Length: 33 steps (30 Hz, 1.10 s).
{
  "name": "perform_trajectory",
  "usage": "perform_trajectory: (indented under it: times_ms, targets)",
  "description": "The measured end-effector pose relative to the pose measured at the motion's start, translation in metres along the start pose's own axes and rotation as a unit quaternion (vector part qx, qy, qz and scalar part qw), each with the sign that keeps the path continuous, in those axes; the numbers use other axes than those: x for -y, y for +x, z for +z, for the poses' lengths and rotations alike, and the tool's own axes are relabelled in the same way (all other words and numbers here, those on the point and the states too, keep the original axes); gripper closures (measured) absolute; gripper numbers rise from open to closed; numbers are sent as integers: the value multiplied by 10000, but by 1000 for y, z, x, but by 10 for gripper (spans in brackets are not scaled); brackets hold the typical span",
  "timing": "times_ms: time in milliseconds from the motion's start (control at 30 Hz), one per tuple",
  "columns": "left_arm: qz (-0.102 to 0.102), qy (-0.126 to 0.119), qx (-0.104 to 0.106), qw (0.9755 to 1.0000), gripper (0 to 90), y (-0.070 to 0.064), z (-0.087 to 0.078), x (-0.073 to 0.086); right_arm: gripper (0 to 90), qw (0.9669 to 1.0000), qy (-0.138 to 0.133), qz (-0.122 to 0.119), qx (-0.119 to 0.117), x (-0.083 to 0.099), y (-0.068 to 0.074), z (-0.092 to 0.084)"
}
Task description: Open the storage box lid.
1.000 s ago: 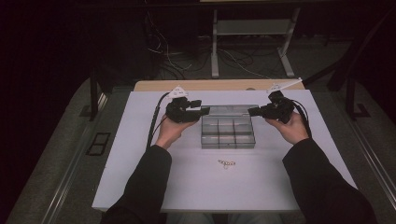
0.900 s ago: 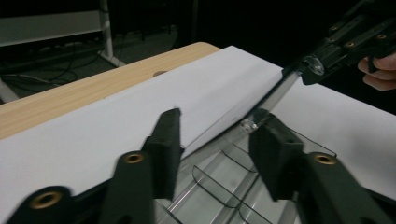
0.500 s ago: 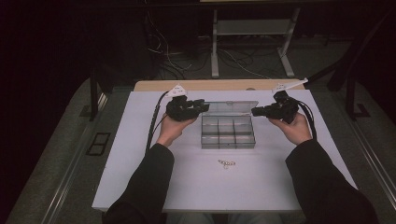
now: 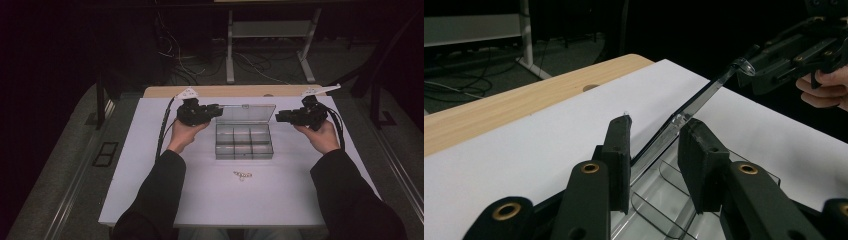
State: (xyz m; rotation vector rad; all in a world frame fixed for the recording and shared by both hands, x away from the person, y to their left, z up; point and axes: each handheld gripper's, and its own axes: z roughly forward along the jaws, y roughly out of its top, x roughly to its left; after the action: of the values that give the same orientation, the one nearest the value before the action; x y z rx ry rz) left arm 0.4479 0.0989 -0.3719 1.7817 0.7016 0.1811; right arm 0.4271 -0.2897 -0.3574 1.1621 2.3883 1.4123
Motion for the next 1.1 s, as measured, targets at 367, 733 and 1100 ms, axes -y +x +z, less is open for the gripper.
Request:
perform_trajectory:
  times_ms: [367, 733, 1100]
  targets:
    - [-118, -286, -54, 9995, 665, 6, 5, 2, 565, 9995, -282, -81, -143, -19, -3, 15]
    - [-373, -441, -69, 9983, 686, 12, 8, 4, 691, 9985, -418, -64, -352, -22, -14, 29]
    - [-552, -379, -180, 9976, 699, 20, 12, 9, 717, 9987, -445, -118, -231, -25, -17, 32]
